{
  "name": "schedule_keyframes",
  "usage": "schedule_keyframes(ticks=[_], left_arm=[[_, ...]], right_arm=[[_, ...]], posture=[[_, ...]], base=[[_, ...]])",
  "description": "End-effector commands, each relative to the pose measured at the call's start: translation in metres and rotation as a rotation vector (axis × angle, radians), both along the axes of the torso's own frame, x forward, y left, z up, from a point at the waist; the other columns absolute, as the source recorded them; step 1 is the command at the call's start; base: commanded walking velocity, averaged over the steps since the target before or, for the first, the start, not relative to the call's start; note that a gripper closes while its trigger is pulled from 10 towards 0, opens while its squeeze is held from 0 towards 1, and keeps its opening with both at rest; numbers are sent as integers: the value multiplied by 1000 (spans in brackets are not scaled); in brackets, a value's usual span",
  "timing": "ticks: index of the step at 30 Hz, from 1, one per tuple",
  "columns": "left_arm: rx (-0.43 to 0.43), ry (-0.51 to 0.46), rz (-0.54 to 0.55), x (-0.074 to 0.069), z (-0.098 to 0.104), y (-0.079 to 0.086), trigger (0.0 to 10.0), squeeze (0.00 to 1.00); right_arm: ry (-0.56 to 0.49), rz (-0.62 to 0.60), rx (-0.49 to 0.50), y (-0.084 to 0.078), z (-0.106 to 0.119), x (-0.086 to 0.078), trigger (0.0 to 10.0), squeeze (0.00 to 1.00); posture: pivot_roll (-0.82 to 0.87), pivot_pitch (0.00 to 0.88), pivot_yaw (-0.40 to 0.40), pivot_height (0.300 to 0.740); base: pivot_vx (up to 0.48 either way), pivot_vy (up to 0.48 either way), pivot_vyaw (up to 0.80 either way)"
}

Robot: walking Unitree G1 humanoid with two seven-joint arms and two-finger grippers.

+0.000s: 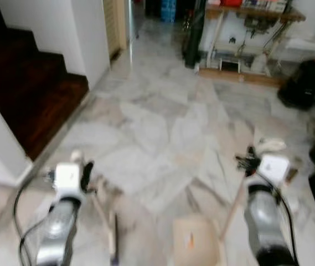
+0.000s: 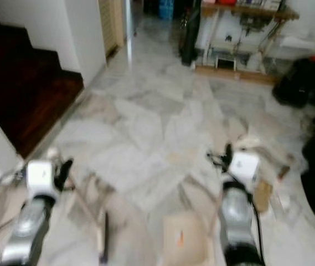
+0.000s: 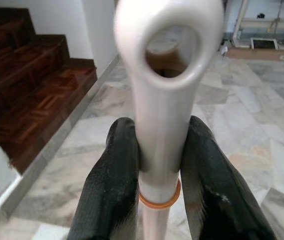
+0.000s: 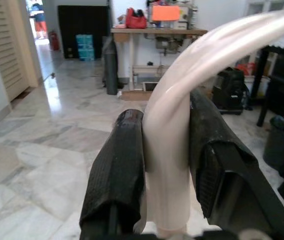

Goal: Sweep floor

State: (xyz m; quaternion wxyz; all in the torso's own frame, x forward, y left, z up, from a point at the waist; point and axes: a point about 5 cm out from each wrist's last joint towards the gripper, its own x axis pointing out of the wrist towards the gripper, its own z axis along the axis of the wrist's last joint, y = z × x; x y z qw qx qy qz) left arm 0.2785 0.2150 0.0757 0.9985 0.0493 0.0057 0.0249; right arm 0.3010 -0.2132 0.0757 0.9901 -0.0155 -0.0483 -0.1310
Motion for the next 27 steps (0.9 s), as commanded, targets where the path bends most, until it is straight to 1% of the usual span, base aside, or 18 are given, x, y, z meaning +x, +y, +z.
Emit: schedule_keyframes(ticks=[1,7,12,19,27], left_arm=[[15,-31,-17,4,6,-4,10000,0],[11,-35,-31,5,7,-10,10000,0],[3,-35,-49,5,5,-16,10000,0],[7,-36,-42,7,5,-12,10000,0],[9,-40,-48,10,6,-12,10000,0]], right_arm=[[-43,-27,3,-7,8,0,10000,0],[-45,-16,-1,-5,8,0,10000,0],[-45,-18,-10,-9,8,1,10000,0],[-52,-28,-25,-15,12,2,10000,0],[-52,-34,-27,-17,11,1,10000,0]], posture=[[28,0,-23,740],[37,0,-26,740],[47,0,-30,740],[39,0,-29,740],[36,0,-26,740]], base=[[326,0,0],[330,0,0],[332,0,0],[330,0,0],[331,0,0]])
